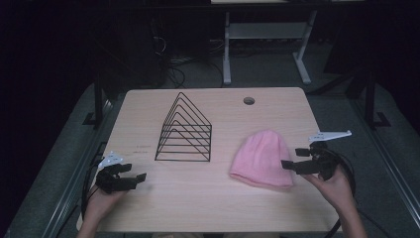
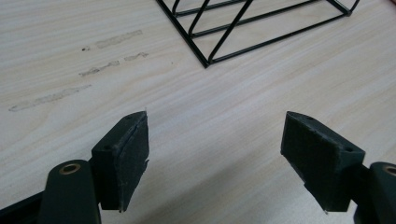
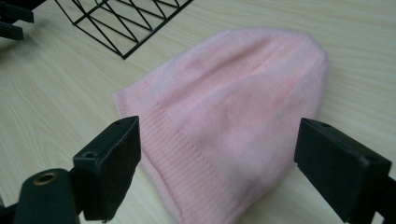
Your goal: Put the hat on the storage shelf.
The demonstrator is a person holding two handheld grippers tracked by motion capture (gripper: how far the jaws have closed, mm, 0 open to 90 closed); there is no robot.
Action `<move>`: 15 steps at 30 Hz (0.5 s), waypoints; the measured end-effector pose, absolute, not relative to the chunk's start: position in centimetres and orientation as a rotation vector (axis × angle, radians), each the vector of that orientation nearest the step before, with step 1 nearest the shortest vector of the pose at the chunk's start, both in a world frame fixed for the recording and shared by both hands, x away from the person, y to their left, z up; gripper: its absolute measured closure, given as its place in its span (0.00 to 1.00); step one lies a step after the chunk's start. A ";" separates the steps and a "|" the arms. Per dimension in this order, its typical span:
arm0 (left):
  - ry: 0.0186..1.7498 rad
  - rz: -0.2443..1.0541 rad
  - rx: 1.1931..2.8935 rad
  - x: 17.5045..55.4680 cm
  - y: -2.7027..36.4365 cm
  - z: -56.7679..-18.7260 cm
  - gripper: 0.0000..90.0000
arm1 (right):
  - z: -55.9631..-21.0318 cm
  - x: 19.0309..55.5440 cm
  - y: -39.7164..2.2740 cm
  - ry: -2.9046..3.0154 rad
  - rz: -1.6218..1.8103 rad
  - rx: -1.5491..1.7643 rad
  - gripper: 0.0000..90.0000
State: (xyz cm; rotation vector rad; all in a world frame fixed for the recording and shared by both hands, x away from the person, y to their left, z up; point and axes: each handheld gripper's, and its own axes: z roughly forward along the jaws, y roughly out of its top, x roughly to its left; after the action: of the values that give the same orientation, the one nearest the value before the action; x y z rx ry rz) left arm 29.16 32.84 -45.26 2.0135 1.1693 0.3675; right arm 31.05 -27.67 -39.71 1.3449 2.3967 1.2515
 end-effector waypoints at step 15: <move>1.167 0.374 2.018 29.3 32.5 -45.3 0.26 | -39.4 35.8 -27.4 2.483 1.195 1.381 0.16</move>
State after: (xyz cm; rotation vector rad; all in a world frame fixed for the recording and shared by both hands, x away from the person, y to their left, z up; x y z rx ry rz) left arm 29.27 32.47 -45.26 2.0177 1.1672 0.3739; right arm 35.78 -27.36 -39.40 1.3811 2.4826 1.1947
